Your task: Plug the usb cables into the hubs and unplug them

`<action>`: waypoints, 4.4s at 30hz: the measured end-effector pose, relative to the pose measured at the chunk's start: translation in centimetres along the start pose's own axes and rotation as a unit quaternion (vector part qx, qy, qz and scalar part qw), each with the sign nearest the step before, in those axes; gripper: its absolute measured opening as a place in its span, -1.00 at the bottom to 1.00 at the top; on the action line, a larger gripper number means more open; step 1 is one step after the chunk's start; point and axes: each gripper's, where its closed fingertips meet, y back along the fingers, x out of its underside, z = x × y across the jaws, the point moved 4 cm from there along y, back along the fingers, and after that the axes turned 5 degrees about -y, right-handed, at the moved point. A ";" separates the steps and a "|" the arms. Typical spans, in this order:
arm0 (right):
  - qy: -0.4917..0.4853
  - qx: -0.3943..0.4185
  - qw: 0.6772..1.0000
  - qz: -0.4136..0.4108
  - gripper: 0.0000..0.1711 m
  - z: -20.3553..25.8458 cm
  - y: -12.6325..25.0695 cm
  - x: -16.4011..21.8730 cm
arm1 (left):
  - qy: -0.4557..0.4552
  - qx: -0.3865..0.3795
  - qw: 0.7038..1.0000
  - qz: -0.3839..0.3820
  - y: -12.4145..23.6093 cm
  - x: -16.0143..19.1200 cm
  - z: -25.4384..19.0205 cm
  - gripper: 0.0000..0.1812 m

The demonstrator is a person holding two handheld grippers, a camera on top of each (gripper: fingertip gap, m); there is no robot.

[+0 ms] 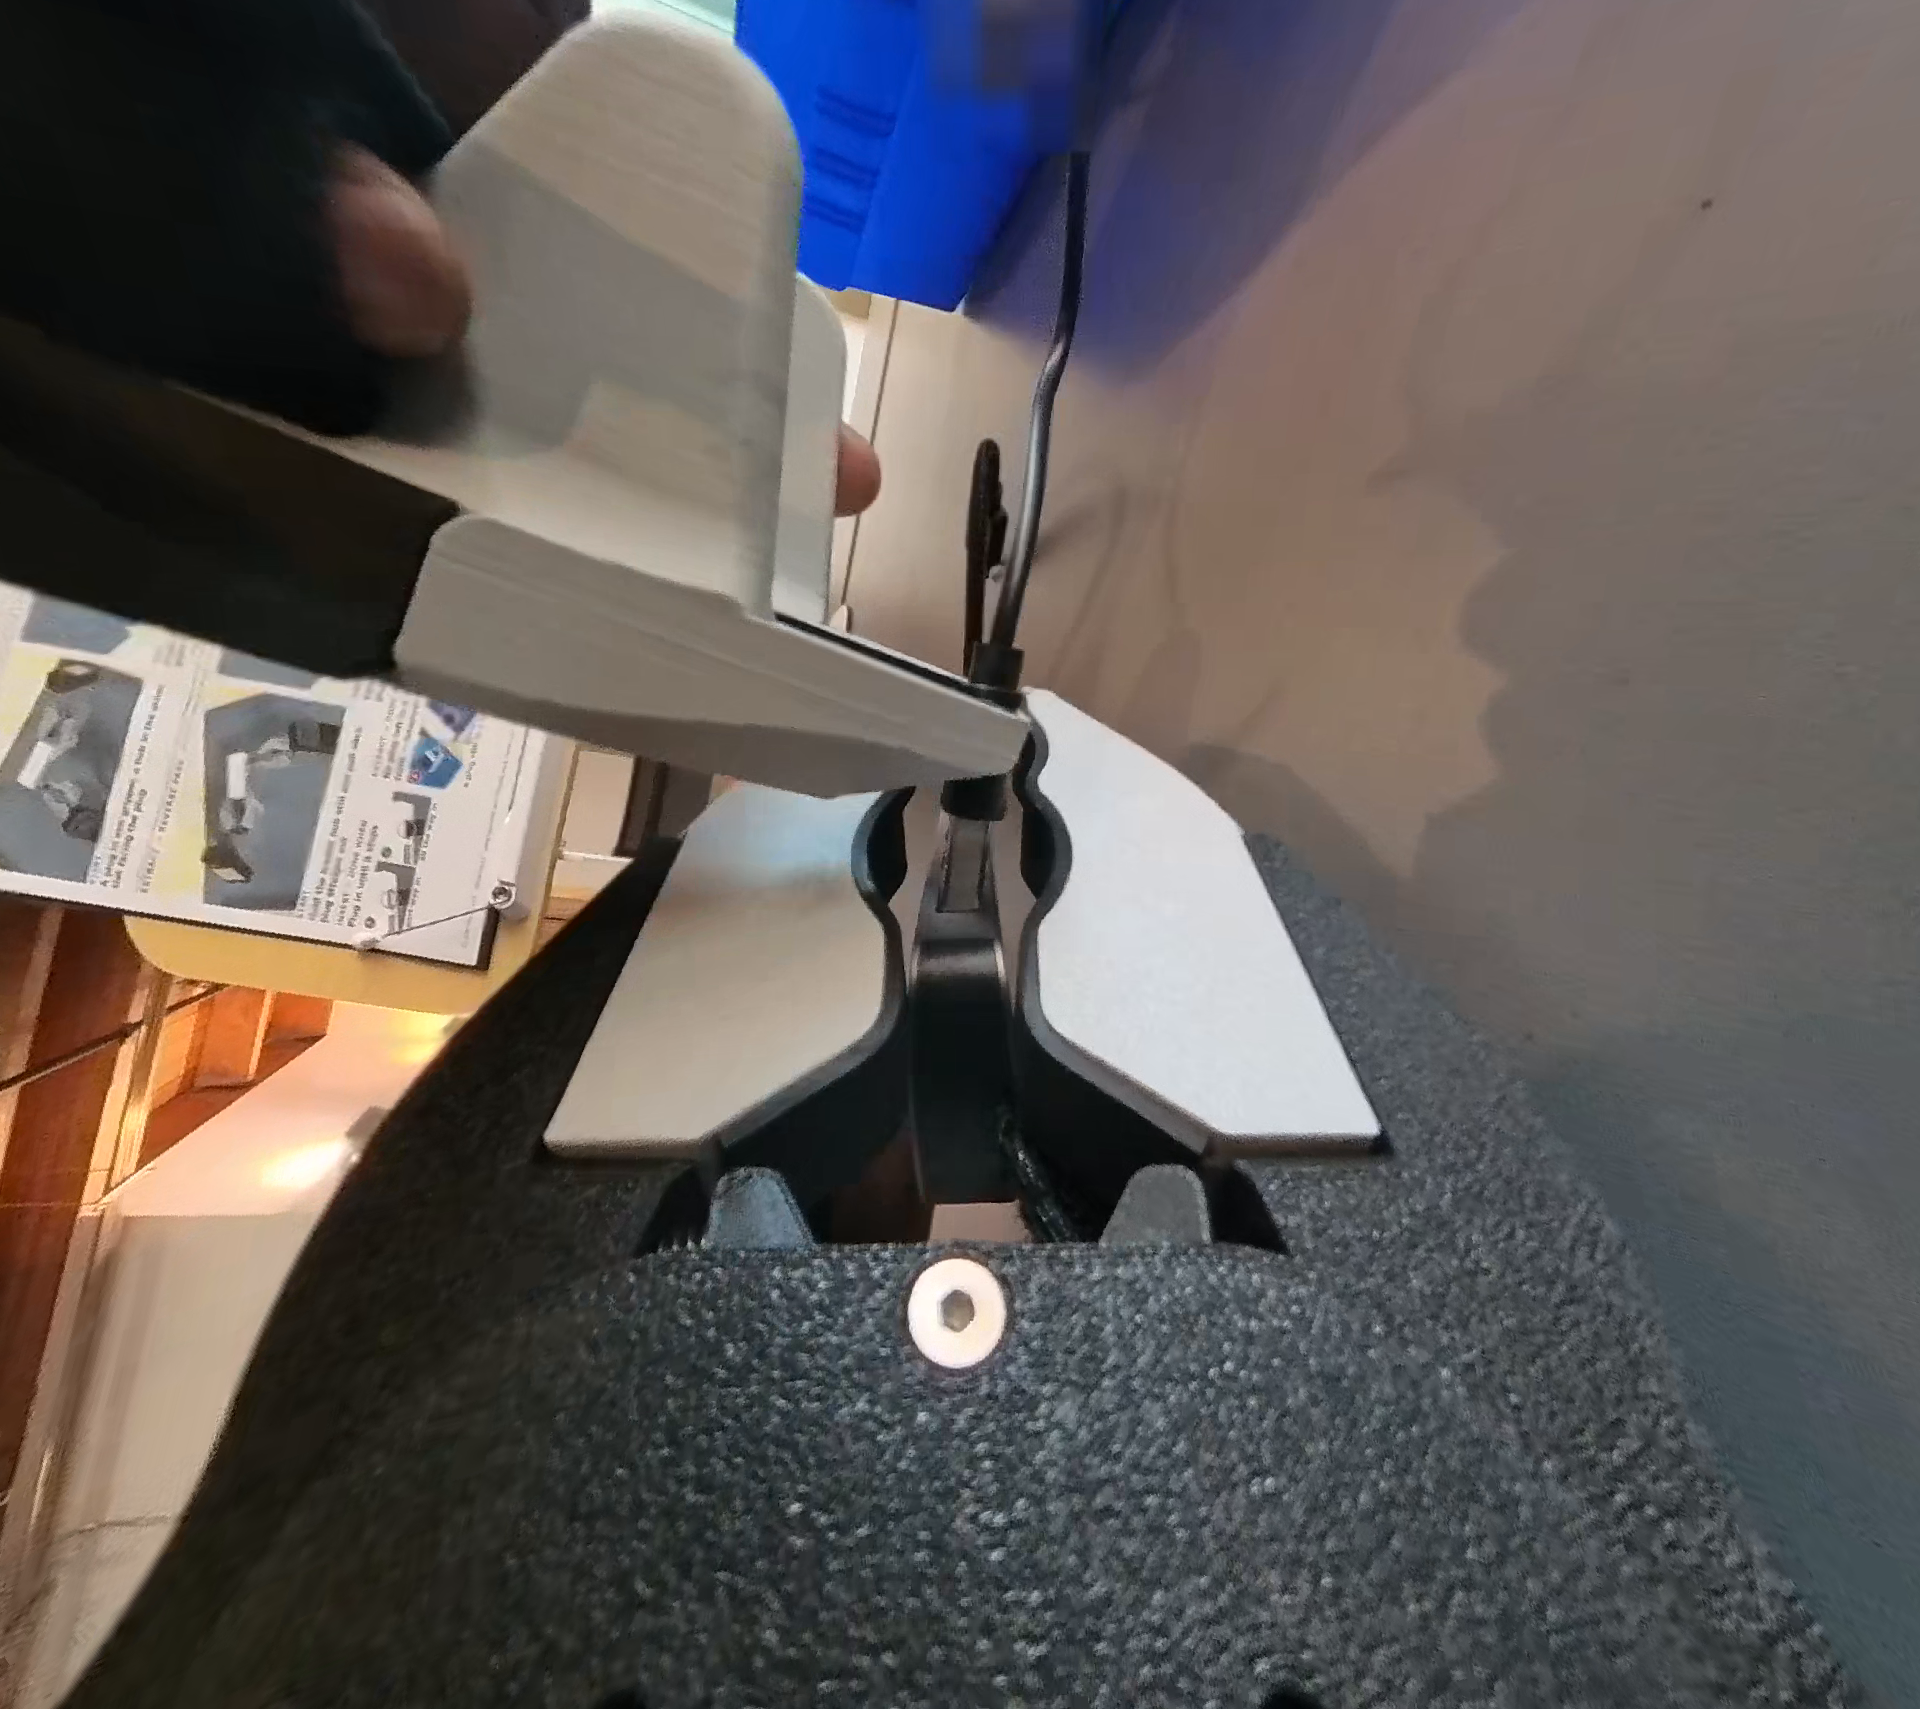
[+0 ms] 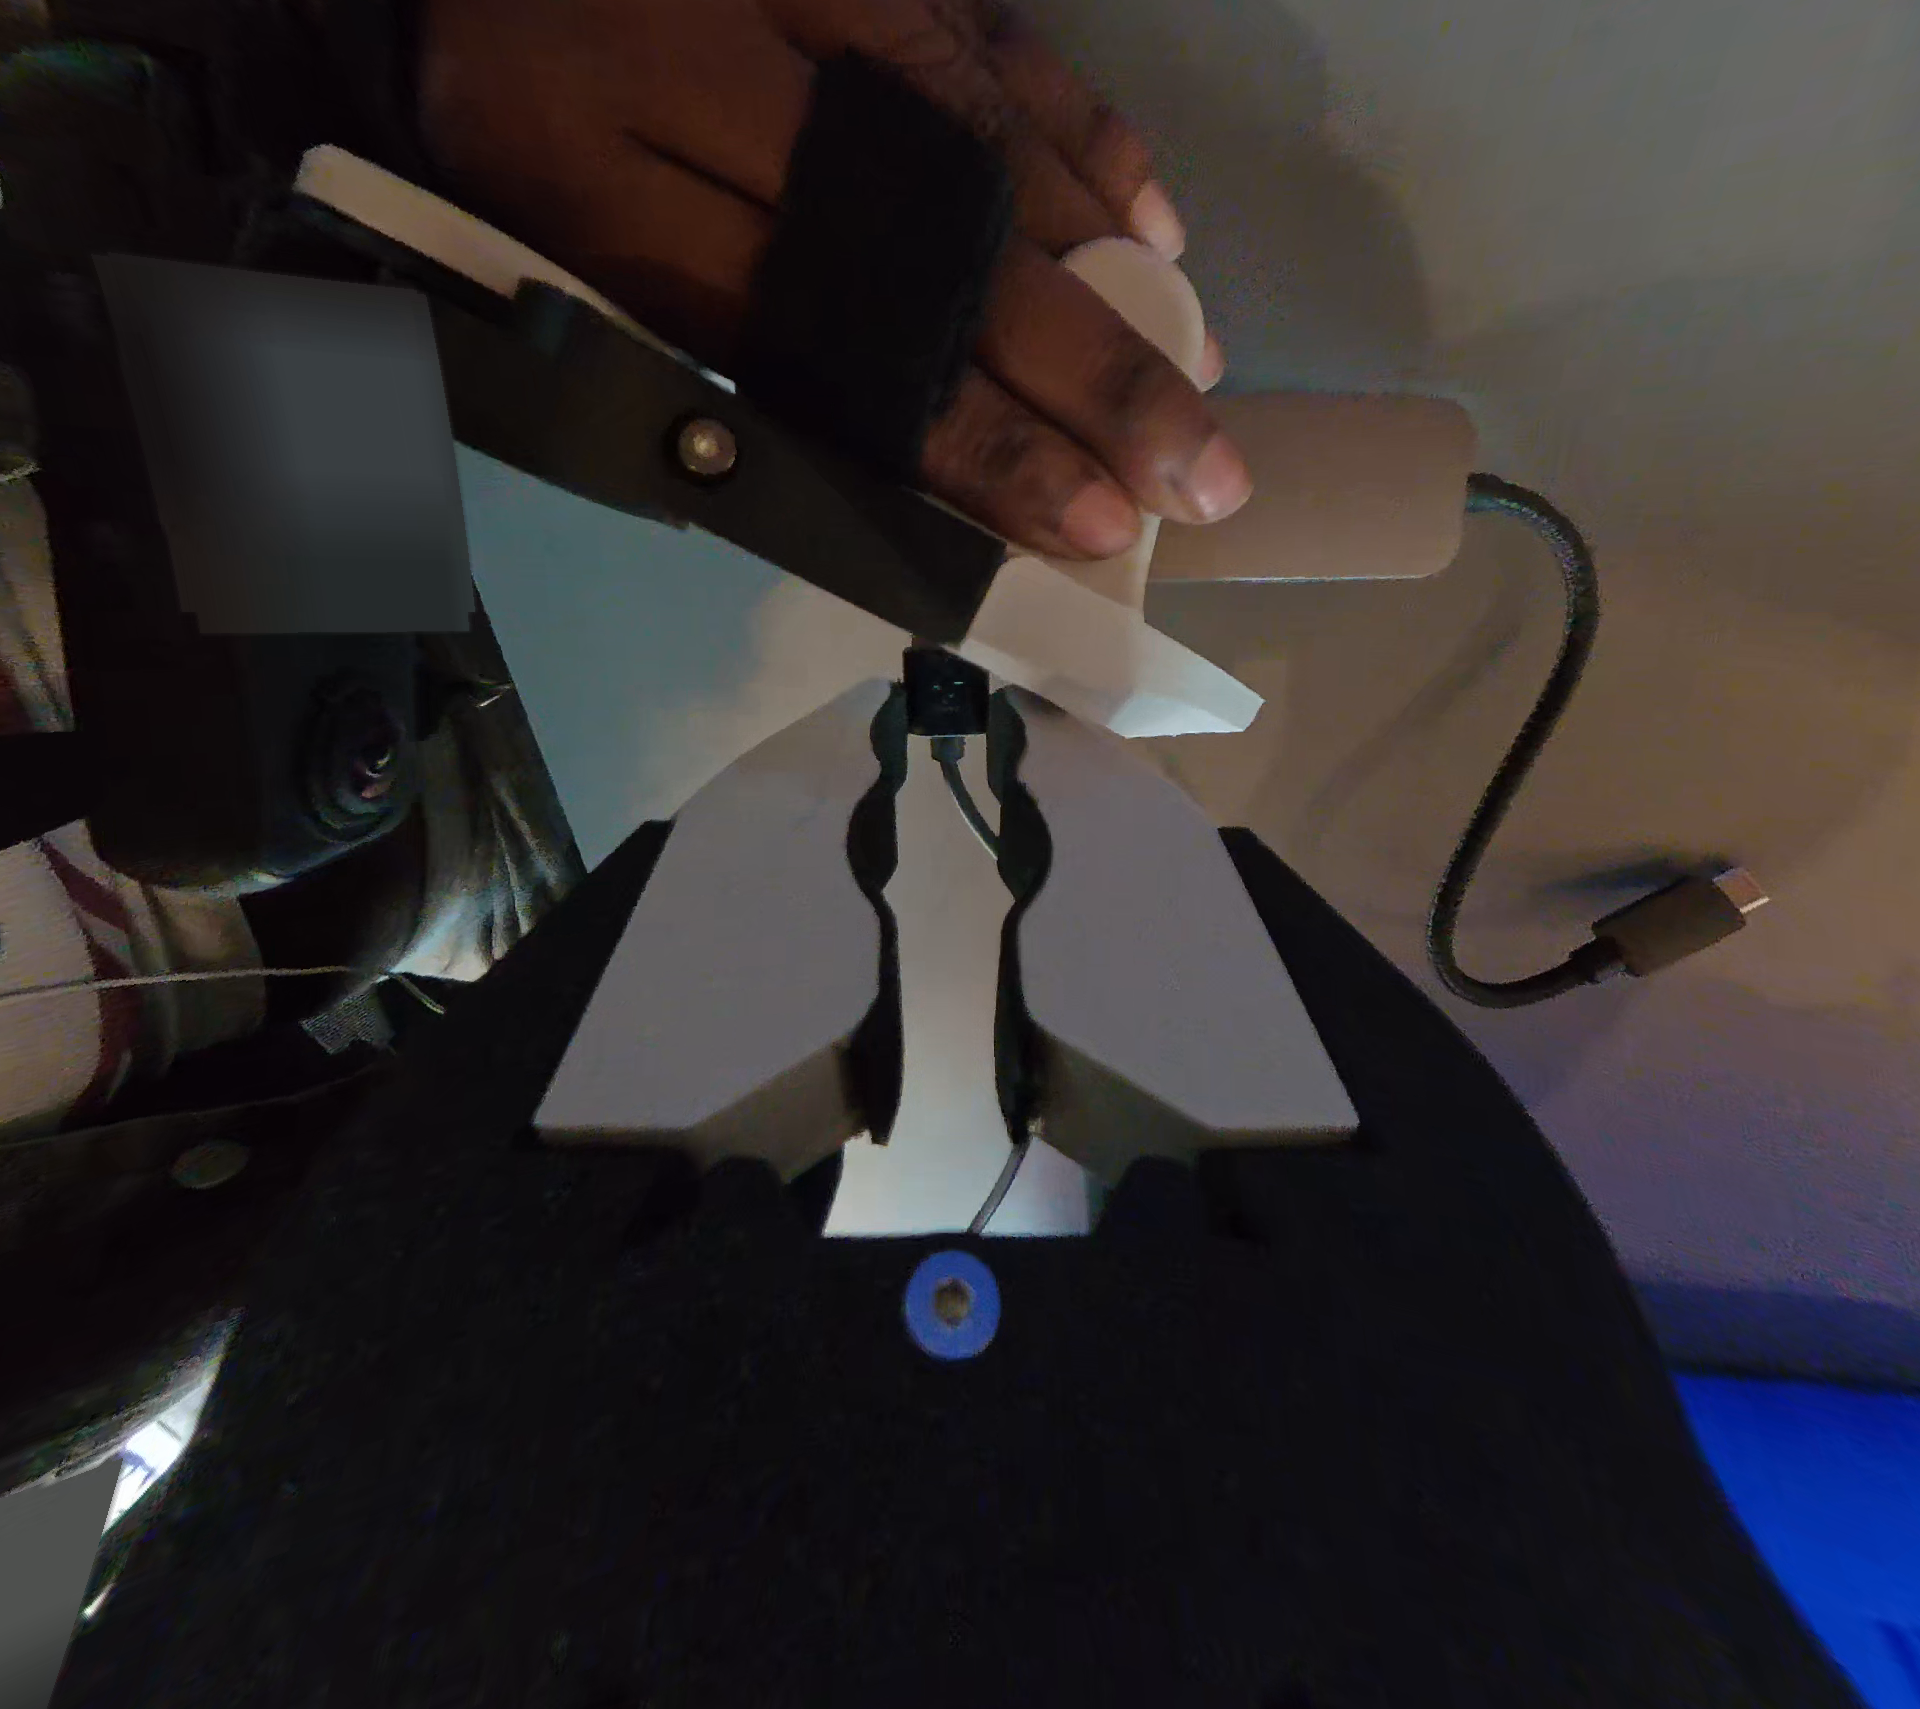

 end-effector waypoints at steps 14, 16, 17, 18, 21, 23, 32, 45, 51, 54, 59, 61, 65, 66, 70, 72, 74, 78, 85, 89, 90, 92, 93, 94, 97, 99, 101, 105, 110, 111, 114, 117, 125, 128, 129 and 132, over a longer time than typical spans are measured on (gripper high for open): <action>-0.005 -0.023 1.000 -0.005 -0.85 0.6 0.1 0.5 | 0.001 0.010 0.999 -0.031 0.3 -0.8 -0.3 -0.81; -0.002 -0.023 1.000 -0.013 -0.85 0.6 0.2 0.5 | 0.002 0.017 0.999 -0.033 0.3 -0.9 -0.4 -0.81; 0.003 -0.021 1.000 -0.018 -0.85 0.7 0.4 0.4 | 0.005 0.020 0.999 -0.034 0.3 -0.9 -0.5 -0.81; 0.007 -0.019 0.999 -0.027 -0.86 0.7 0.8 0.2 | 0.006 0.022 0.999 -0.033 0.3 -0.9 -0.5 -0.82; 0.012 -0.012 1.000 -0.009 -0.85 0.8 0.5 0.3 | 0.008 0.025 0.999 -0.035 0.3 -1.0 -0.5 -0.82; 0.014 -0.009 1.000 -0.006 -0.85 0.8 -0.1 0.5 | 0.015 0.025 0.999 -0.035 0.3 -1.0 -0.5 -0.82; 0.008 -0.048 0.998 -0.048 -0.86 1.0 -0.1 1.1 | 0.012 0.028 0.998 -0.057 0.5 -1.4 -0.6 -0.81; 0.016 -0.019 0.995 -0.101 -0.86 1.1 -0.2 1.3 | 0.013 0.029 0.998 -0.048 0.4 -1.5 -0.6 -0.82; -0.050 -0.076 0.985 -0.143 -0.86 0.6 -0.1 1.1 | 0.002 0.015 1.000 -0.020 0.3 -1.1 -0.5 -0.82; -0.068 -0.093 0.978 -0.173 -0.86 0.4 -0.1 1.0 | 0.003 0.012 1.000 -0.010 0.2 -1.0 -0.4 -0.82; -0.059 -0.092 0.978 -0.178 -0.87 1.1 -0.5 1.0 | 0.014 0.017 1.000 -0.018 0.3 -1.3 -0.5 -0.82; -0.057 -0.091 0.975 -0.195 -0.88 1.1 -0.4 1.0 | 0.029 0.019 0.999 -0.020 0.4 -1.3 -0.3 -0.83; -0.054 -0.088 0.974 -0.202 -0.94 0.5 -0.5 1.6 | 0.026 0.011 0.999 -0.024 0.0 -1.3 -0.3 -0.81; -0.053 -0.087 0.974 -0.201 -0.95 0.3 -0.6 1.9 | -0.006 0.002 1.000 -0.016 -0.2 -1.3 -0.4 -0.81; -0.039 -0.001 0.975 -0.217 -0.89 -1.0 -0.4 3.3 | 0.036 -0.008 0.998 0.042 -0.7 1.1 0.3 -0.79; -0.041 0.047 0.969 -0.239 -0.68 -1.6 -0.2 4.0 | 0.060 -0.020 0.996 0.065 -0.7 2.7 1.0 -0.74; -0.048 0.065 0.951 -0.300 -0.66 -1.7 0.4 3.9 | 0.080 -0.024 0.994 0.063 -0.5 3.1 1.3 -0.66; -0.042 0.082 0.866 -0.491 -0.54 -2.7 2.1 2.9 | 0.162 -0.019 0.986 0.038 -0.1 2.7 1.8 -0.54; -0.082 0.065 0.715 -0.691 -0.57 -4.5 5.0 4.9 | 0.301 -0.012 0.953 -0.033 1.1 2.1 3.6 -0.17; -0.054 0.056 0.661 -0.746 -0.33 -3.8 6.7 5.4 | 0.453 -0.036 0.883 -0.116 2.1 2.0 6.2 0.00; -0.048 0.061 0.660 -0.748 -0.24 -3.7 6.8 5.4 | 0.485 -0.037 0.864 -0.131 2.4 2.2 6.6 -0.03; -0.041 0.075 0.659 -0.748 -0.08 -3.5 6.9 5.3 | 0.538 -0.049 0.827 -0.153 3.0 2.9 7.4 -0.22; -0.038 0.089 0.659 -0.746 -0.06 -3.4 6.9 5.3 | 0.554 -0.062 0.815 -0.156 3.3 3.4 7.7 -0.32; -0.037 0.108 0.661 -0.742 -0.05 -3.5 6.9 5.3 | 0.559 -0.066 0.811 -0.160 3.5 3.7 7.8 -0.46; -0.038 0.163 0.676 -0.718 -0.20 -4.0 6.5 5.5 | 0.564 -0.072 0.810 -0.146 3.6 4.2 7.7 -0.60; -0.062 0.211 0.686 -0.694 -0.56 -4.8 5.9 5.8 | 0.561 -0.070 0.814 -0.133 3.5 4.3 7.4 -0.65; -0.076 0.240 0.701 -0.667 -0.77 -5.4 5.4 6.0 | 0.562 -0.071 0.814 -0.129 3.4 4.3 7.4 -0.68; -0.070 0.278 0.703 -0.650 -0.90 -5.4 5.1 6.0 | 0.569 -0.073 0.808 -0.133 3.6 4.4 7.5 -0.70; -0.053 0.266 0.718 -0.642 -0.60 -4.9 4.4 5.3 | 0.570 -0.077 0.807 -0.133 3.7 4.8 7.6 -0.71; -0.049 0.253 0.725 -0.639 -0.48 -4.7 4.2 5.0 | 0.567 -0.077 0.809 -0.134 3.8 4.8 7.5 -0.70; -0.038 0.237 0.748 -0.619 -0.21 -4.5 3.5 4.3 | 0.569 -0.084 0.808 -0.129 4.1 5.2 7.5 -0.56; -0.017 0.253 0.753 -0.608 -0.02 -4.2 3.1 3.7 | 0.562 -0.093 0.808 -0.154 4.7 5.0 8.0 -0.24; -0.011 0.282 0.711 -0.644 0.28 -4.3 4.3 4.1 | 0.506 -0.053 0.841 -0.184 4.8 3.1 7.3 -0.03; -0.021 0.272 0.691 -0.669 0.46 -4.2 5.0 4.2 | 0.494 -0.060 0.849 -0.176 4.6 3.0 7.2 0.19; -0.018 0.270 0.684 -0.678 0.51 -4.1 5.2 4.2 | 0.491 -0.062 0.851 -0.176 4.6 3.0 7.3 0.28; -0.018 0.279 0.671 -0.687 0.58 -4.0 5.6 4.3 | 0.481 -0.065 0.857 -0.171 4.4 2.8 7.2 0.32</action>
